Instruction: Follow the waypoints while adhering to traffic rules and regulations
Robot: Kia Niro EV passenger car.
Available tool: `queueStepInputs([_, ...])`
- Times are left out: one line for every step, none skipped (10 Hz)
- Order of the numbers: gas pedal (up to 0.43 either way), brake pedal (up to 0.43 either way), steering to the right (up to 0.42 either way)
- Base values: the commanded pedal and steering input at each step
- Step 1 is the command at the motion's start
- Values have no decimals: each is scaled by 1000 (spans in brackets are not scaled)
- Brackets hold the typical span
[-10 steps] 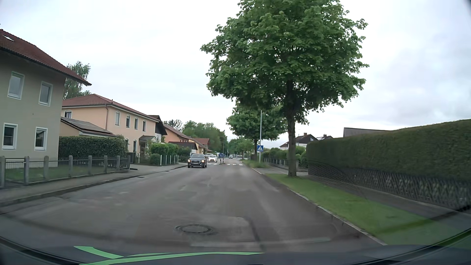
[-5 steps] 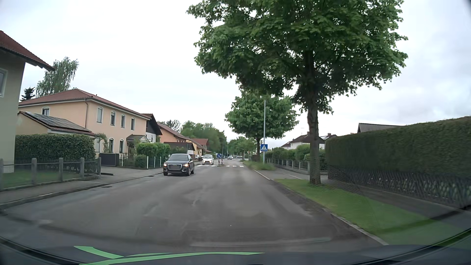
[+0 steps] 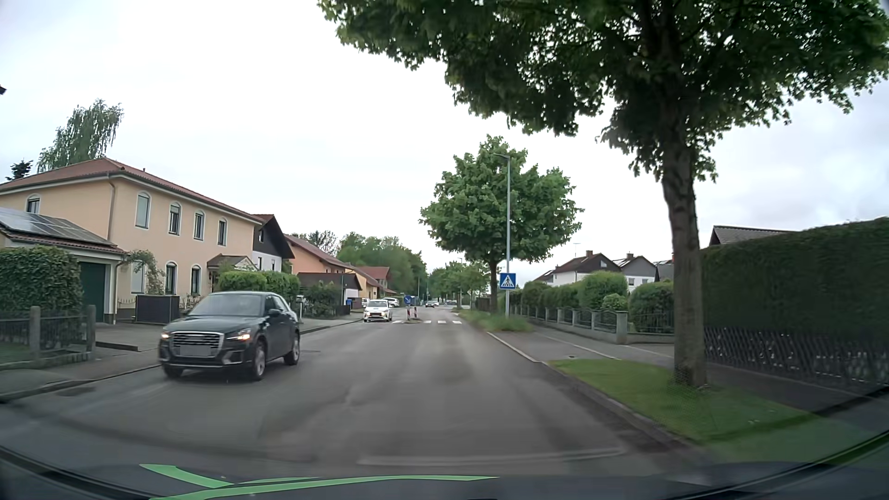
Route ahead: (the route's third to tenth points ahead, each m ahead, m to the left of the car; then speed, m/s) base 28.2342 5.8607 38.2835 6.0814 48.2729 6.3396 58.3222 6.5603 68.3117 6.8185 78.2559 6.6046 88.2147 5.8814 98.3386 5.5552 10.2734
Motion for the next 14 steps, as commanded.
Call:
queueStepInputs([157,0,3])
queueStepInputs([157,0,2])
queueStepInputs([157,0,3])
queueStepInputs([150,0,3])
queueStepInputs([150,0,3])
queueStepInputs([118,0,4])
queueStepInputs([98,0,5])
queueStepInputs([87,0,5])
queueStepInputs([87,0,5])
queueStepInputs([79,0,5])
queueStepInputs([79,0,5])
queueStepInputs([79,0,5])
queueStepInputs([79,0,5])
queueStepInputs([79,0,5])
